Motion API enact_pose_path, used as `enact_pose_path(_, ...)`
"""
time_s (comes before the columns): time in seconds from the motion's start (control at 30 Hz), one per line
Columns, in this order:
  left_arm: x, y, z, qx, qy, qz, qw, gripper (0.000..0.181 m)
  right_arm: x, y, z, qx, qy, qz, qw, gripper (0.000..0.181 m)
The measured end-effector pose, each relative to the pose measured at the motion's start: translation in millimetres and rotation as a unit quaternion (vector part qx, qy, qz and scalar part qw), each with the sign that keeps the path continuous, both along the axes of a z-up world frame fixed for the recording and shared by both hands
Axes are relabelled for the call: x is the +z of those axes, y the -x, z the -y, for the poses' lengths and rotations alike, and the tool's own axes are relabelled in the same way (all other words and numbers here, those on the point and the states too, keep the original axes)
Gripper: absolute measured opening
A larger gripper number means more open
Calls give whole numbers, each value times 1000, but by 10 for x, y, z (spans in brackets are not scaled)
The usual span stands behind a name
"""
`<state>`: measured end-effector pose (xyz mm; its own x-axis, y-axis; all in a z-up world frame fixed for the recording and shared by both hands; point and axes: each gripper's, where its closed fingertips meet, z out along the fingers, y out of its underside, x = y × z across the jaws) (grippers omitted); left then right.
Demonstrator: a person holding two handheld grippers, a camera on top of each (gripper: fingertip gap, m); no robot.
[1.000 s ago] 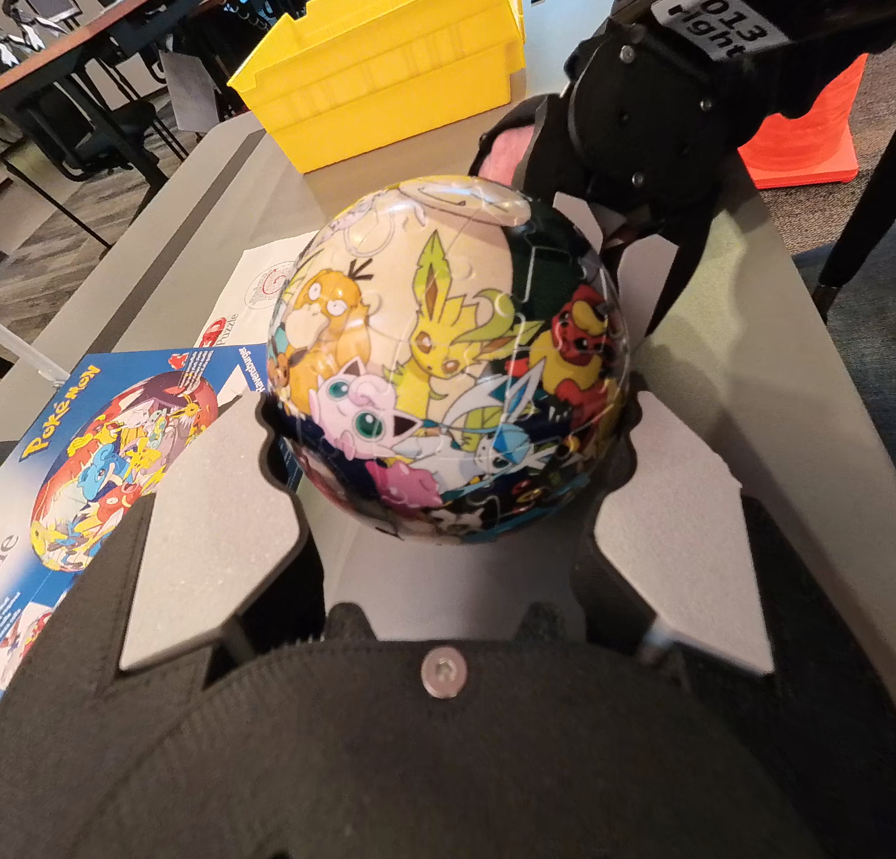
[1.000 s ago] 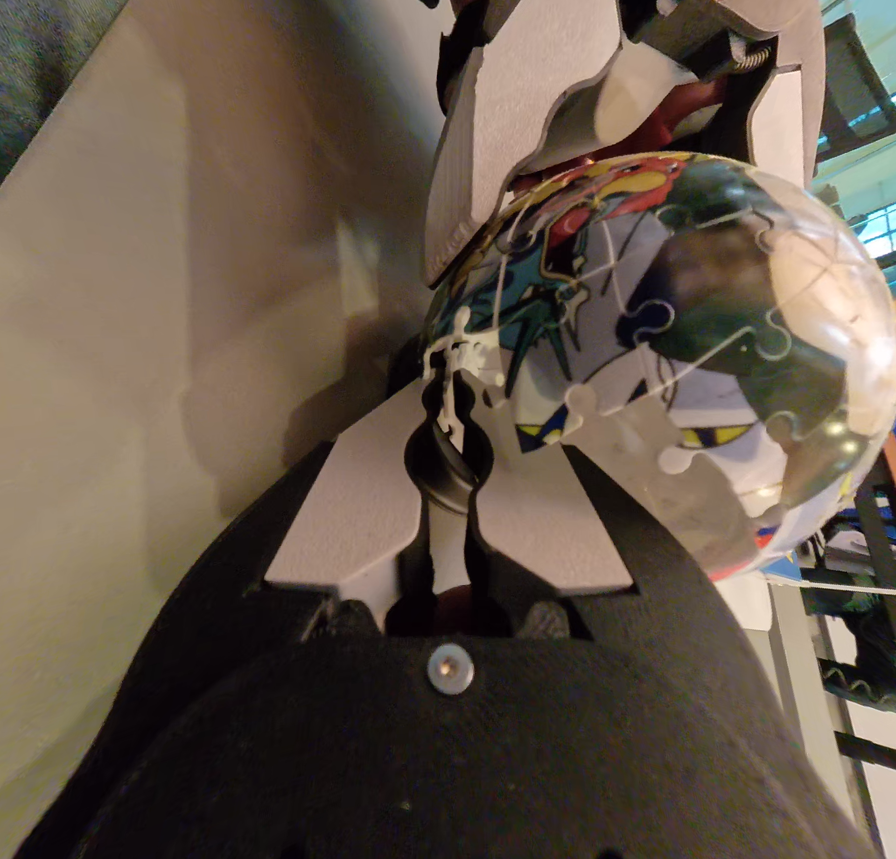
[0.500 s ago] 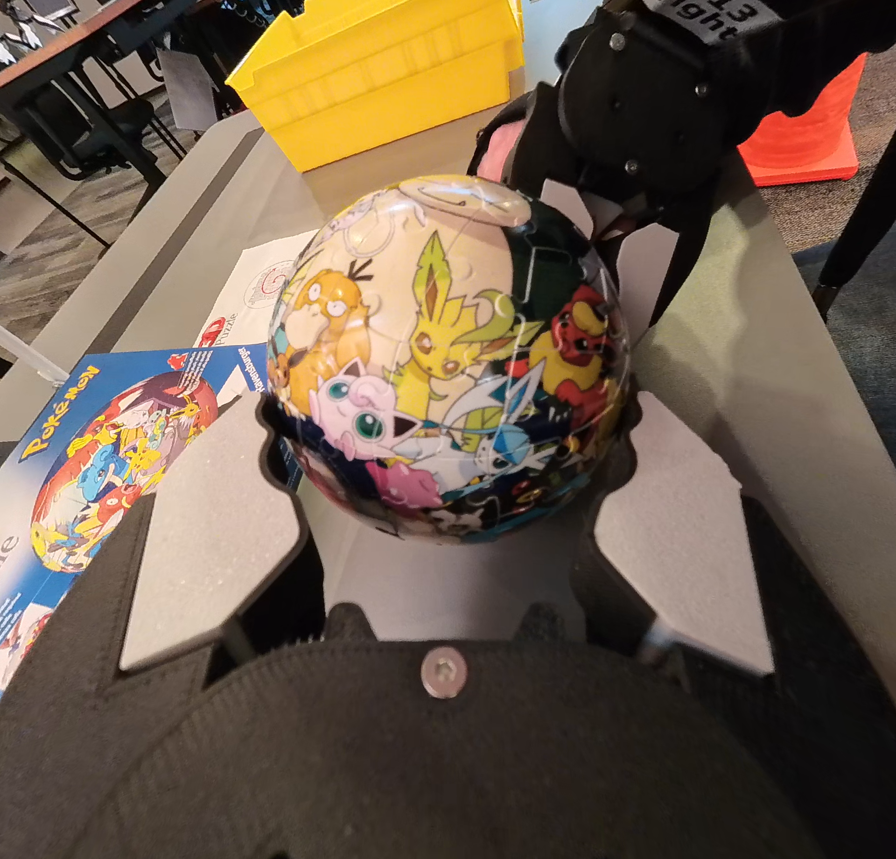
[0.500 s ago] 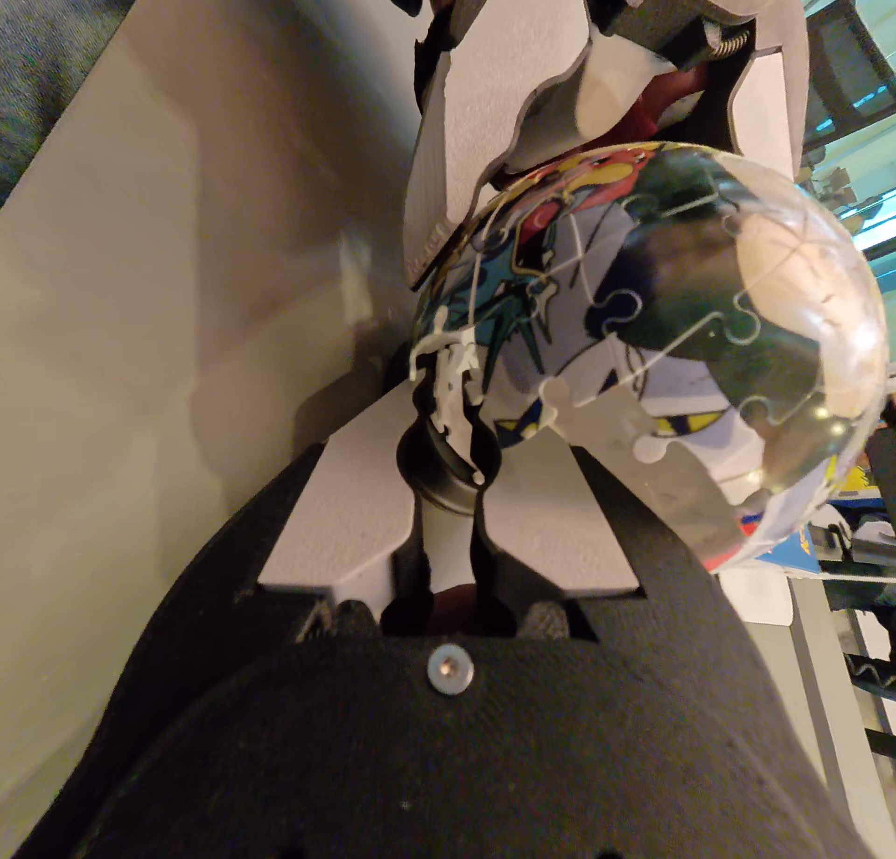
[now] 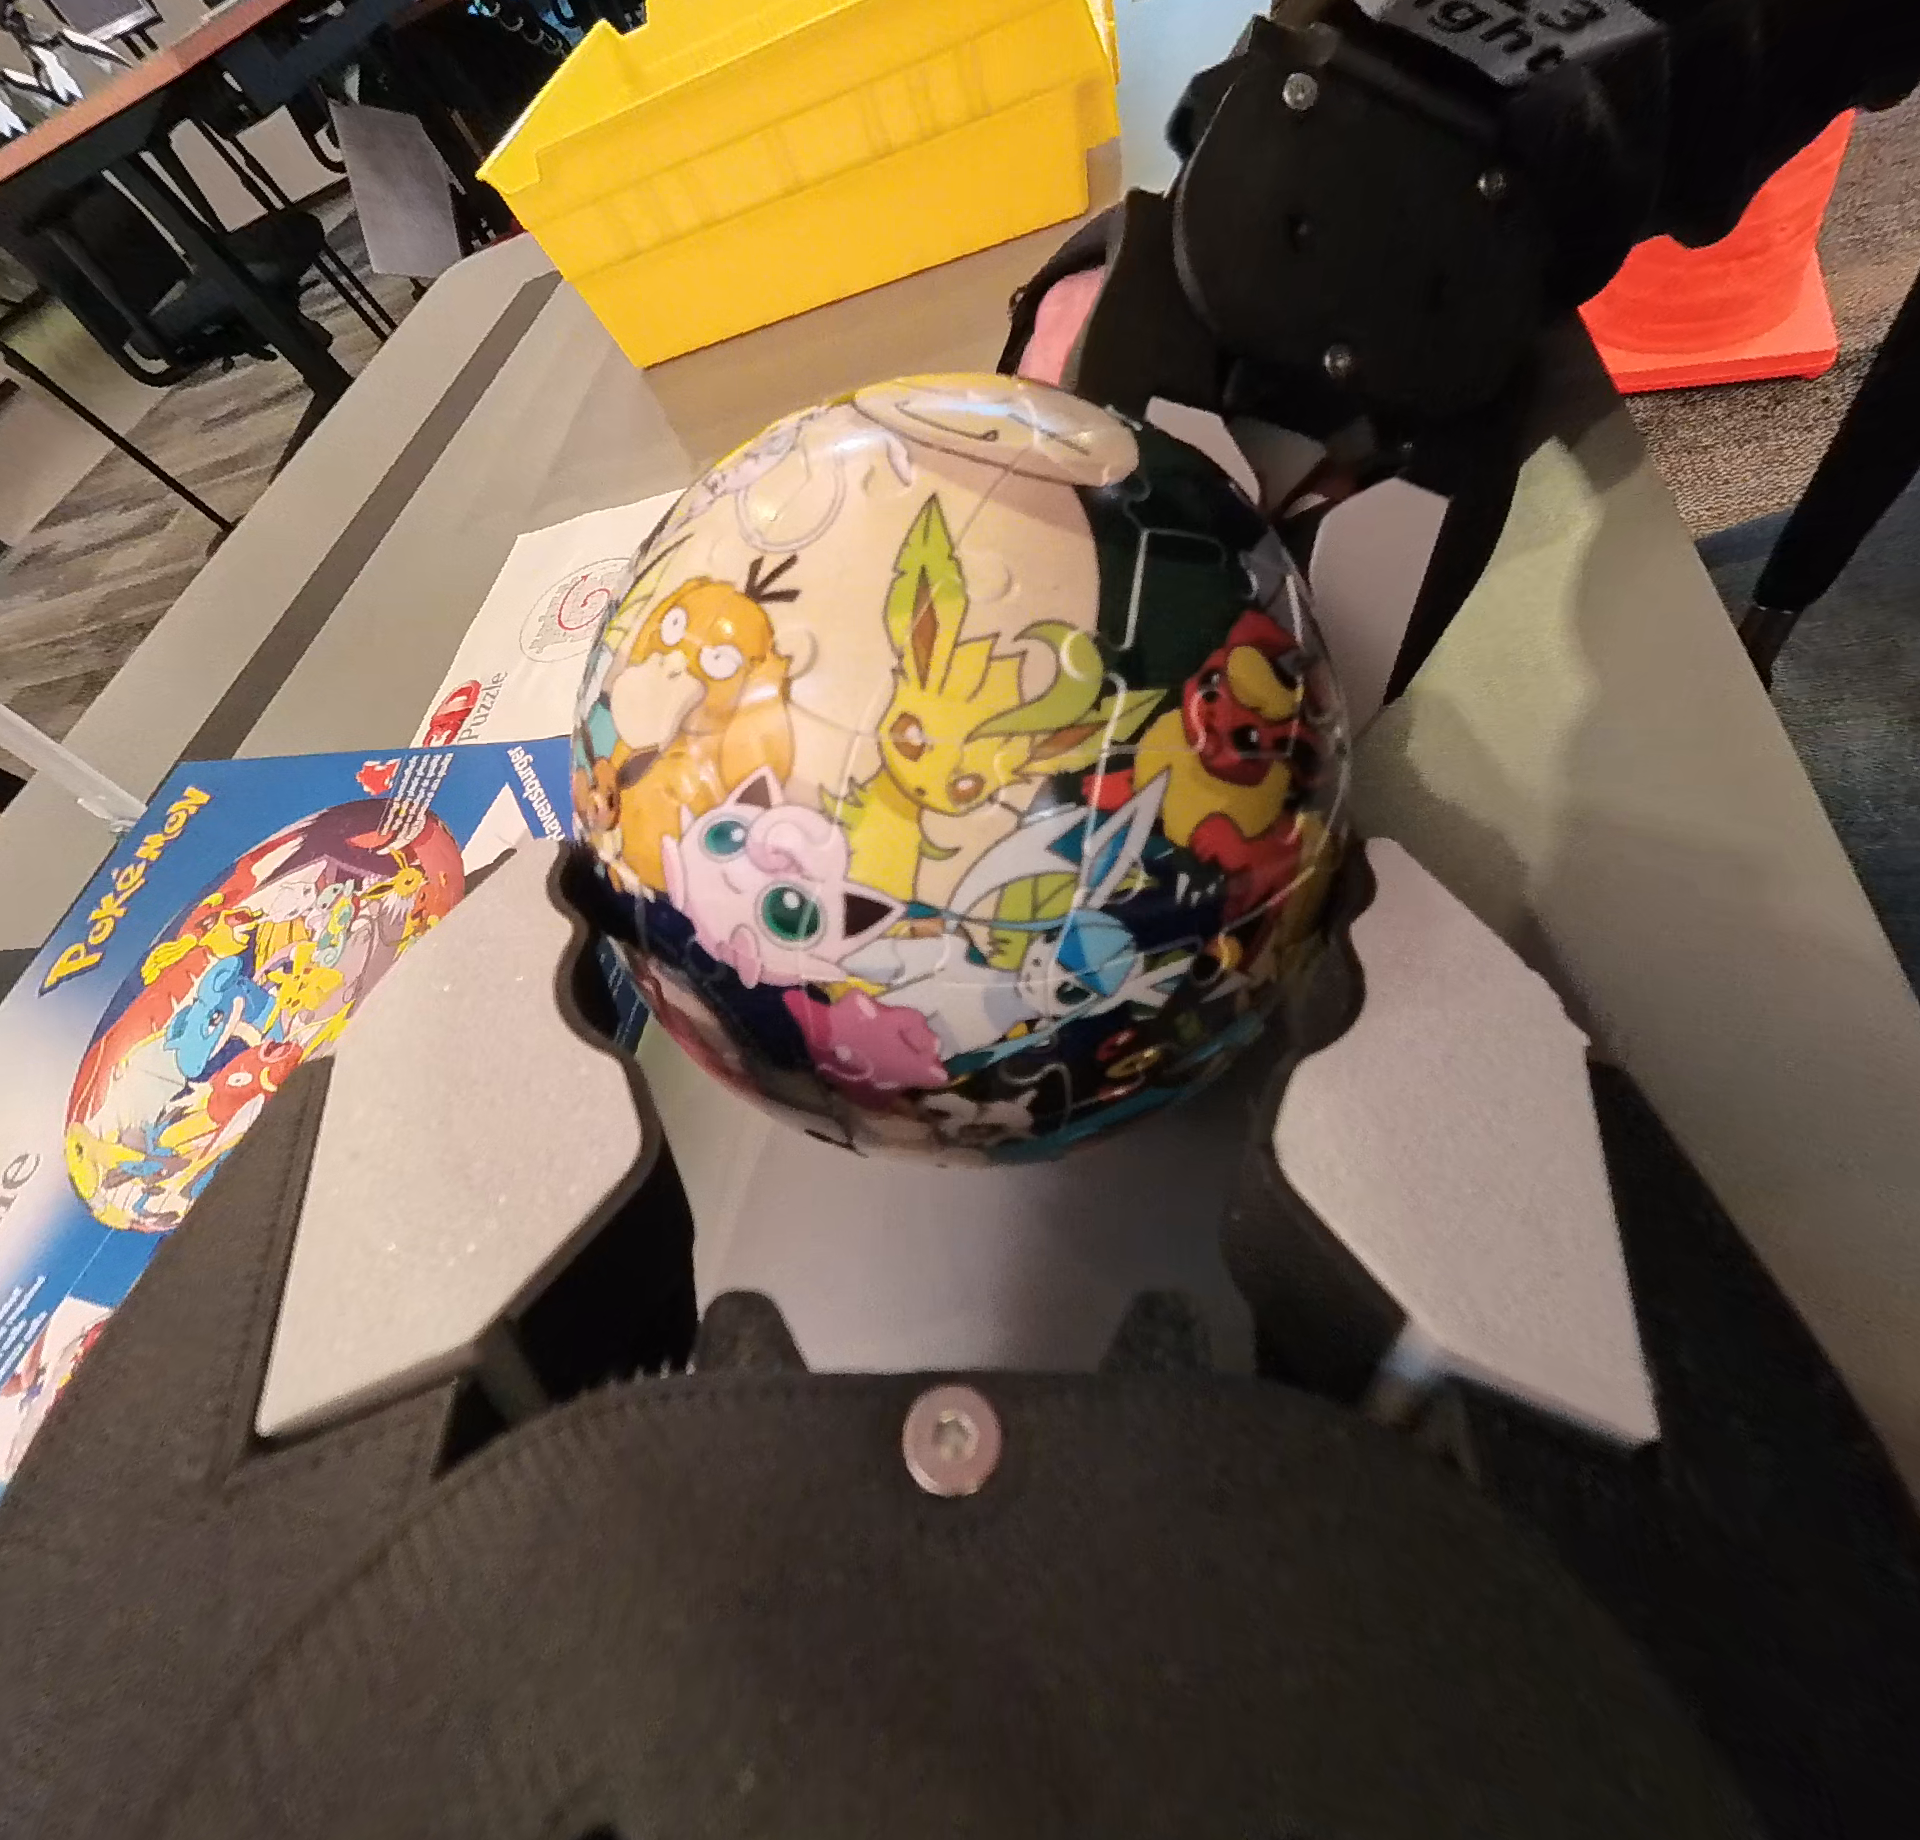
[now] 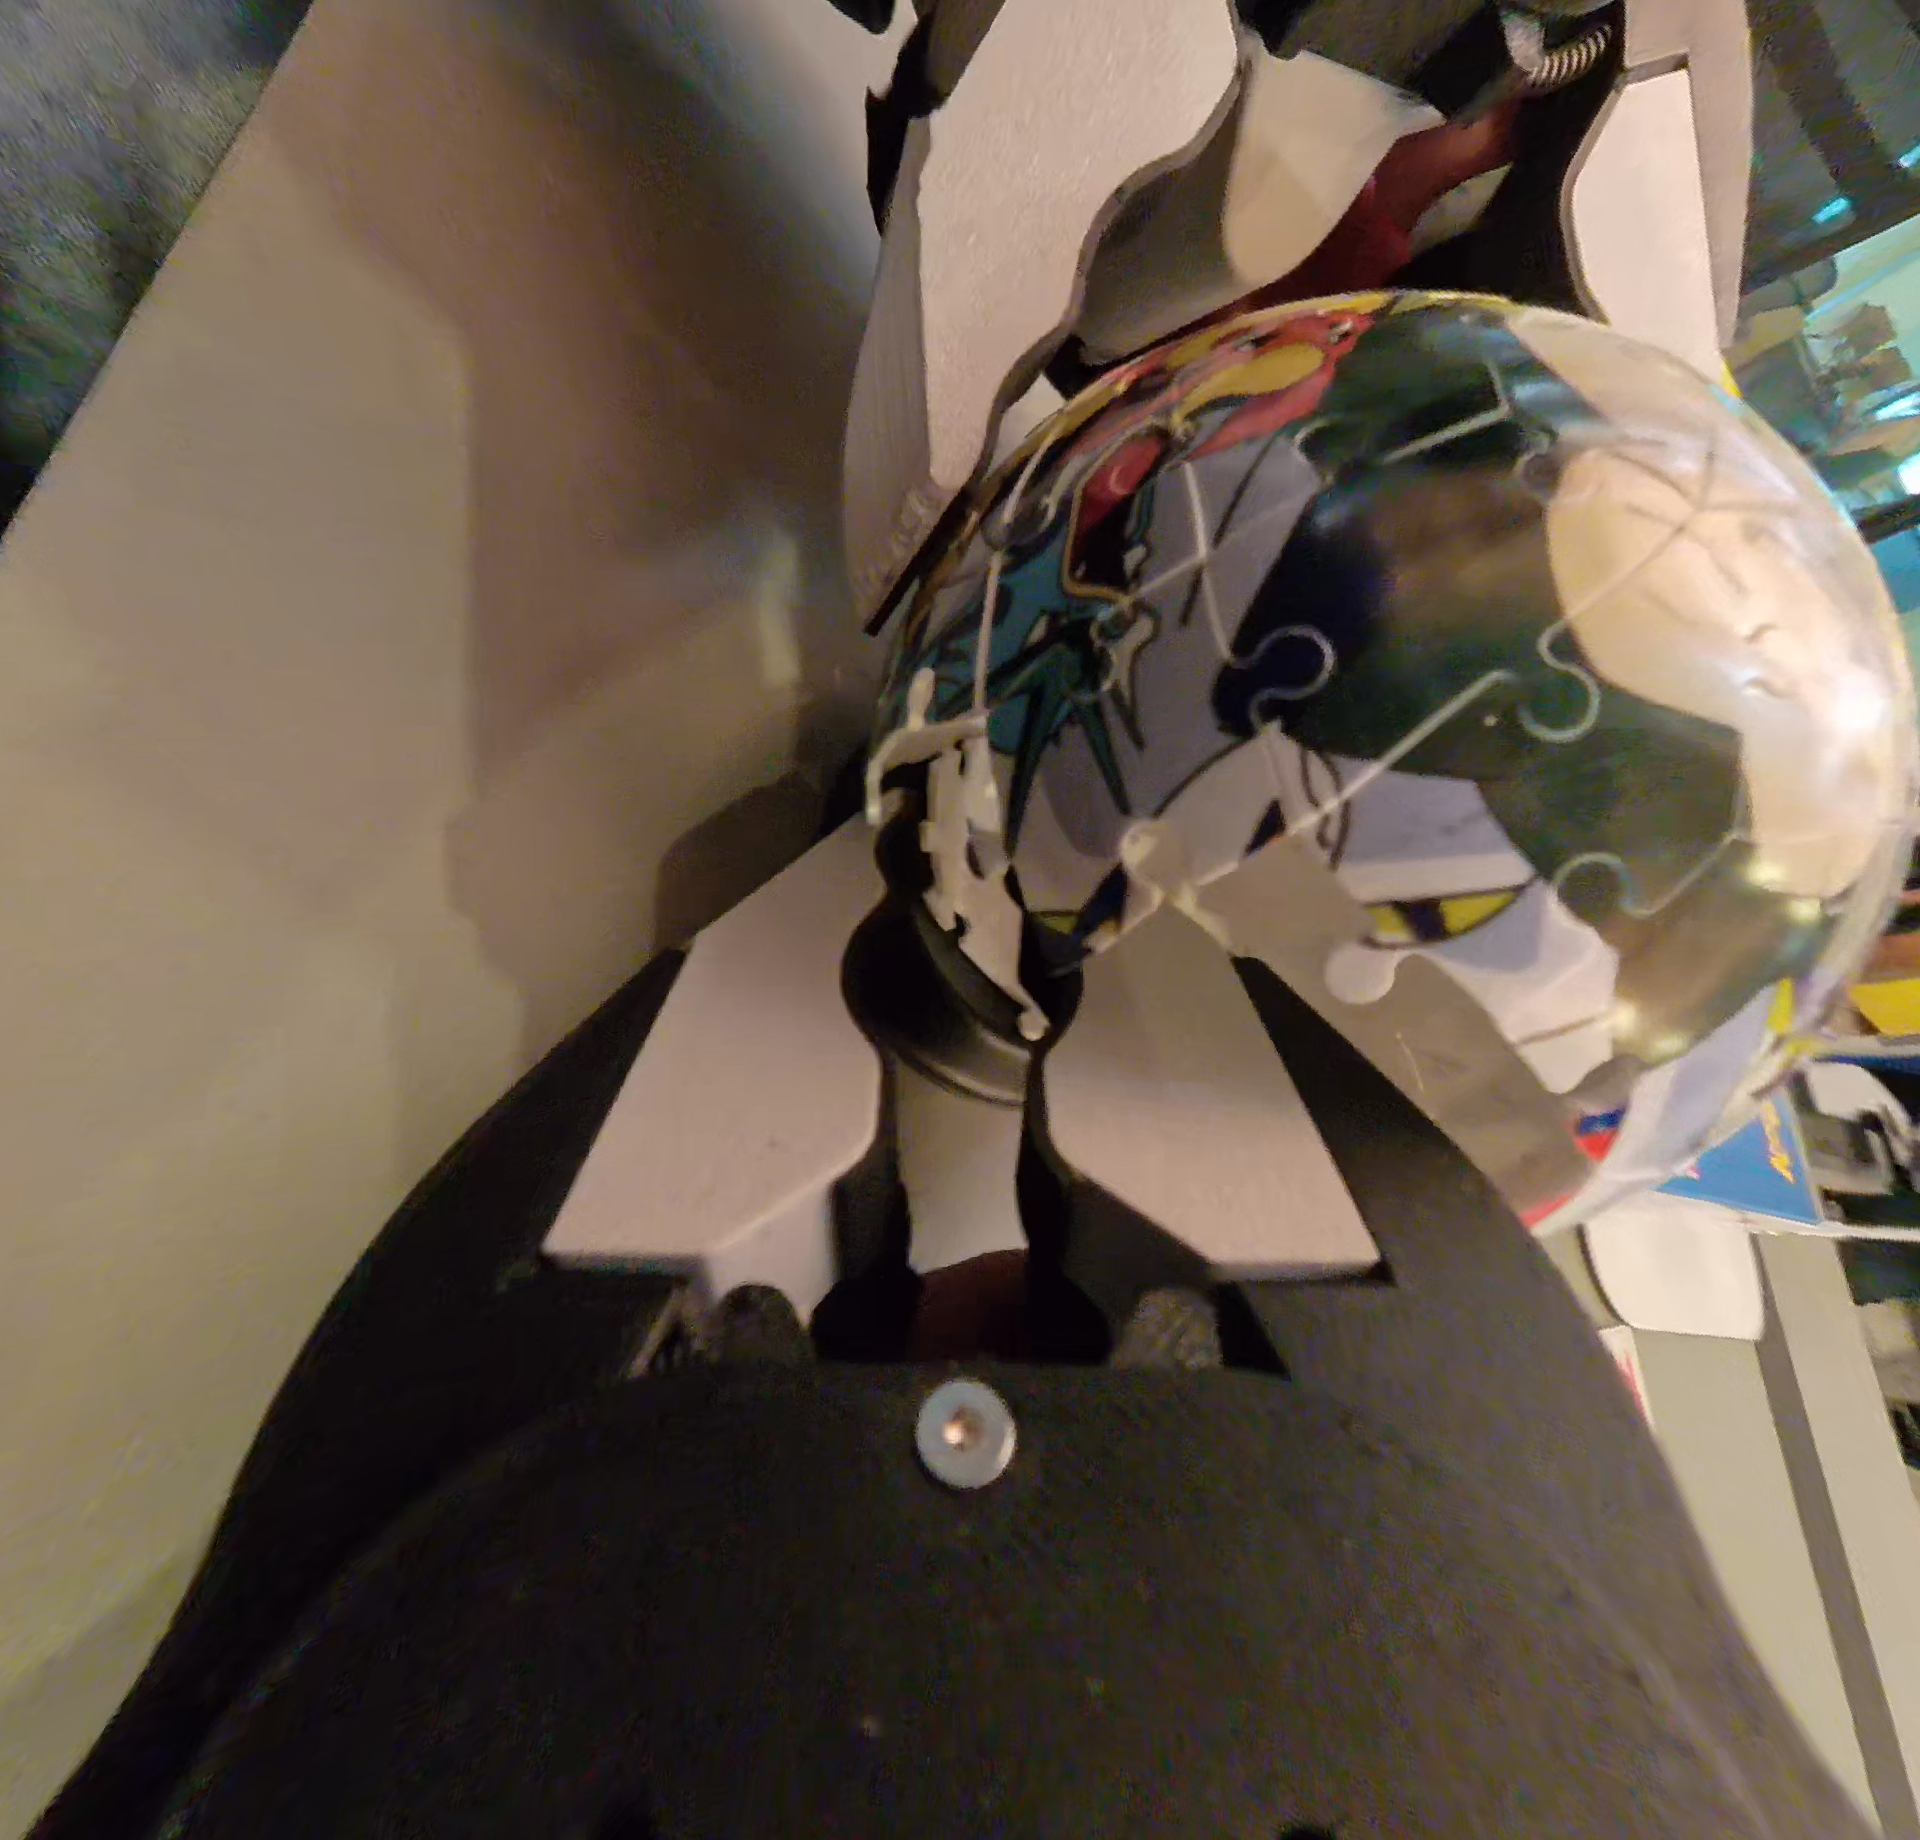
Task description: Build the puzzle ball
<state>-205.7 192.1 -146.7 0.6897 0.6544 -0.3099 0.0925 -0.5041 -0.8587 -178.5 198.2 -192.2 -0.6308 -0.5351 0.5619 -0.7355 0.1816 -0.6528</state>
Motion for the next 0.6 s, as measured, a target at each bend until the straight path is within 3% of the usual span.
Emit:
enact_pose_path(0.07, 0, 2, -1, 0, -1, 0, 1000, 130, -42, -34, -39, 10, -21, 8, 1000, 27)
enact_pose_path(0.2, -2, 1, -1, 0, 1, 1, 1000, 130, -21, -39, -50, 14, -23, 21, 999, 29)
enact_pose_path(0.6, -2, 5, 1, 0, 2, 0, 1000, 130, -105, -84, -61, 11, -63, 35, 997, 21)
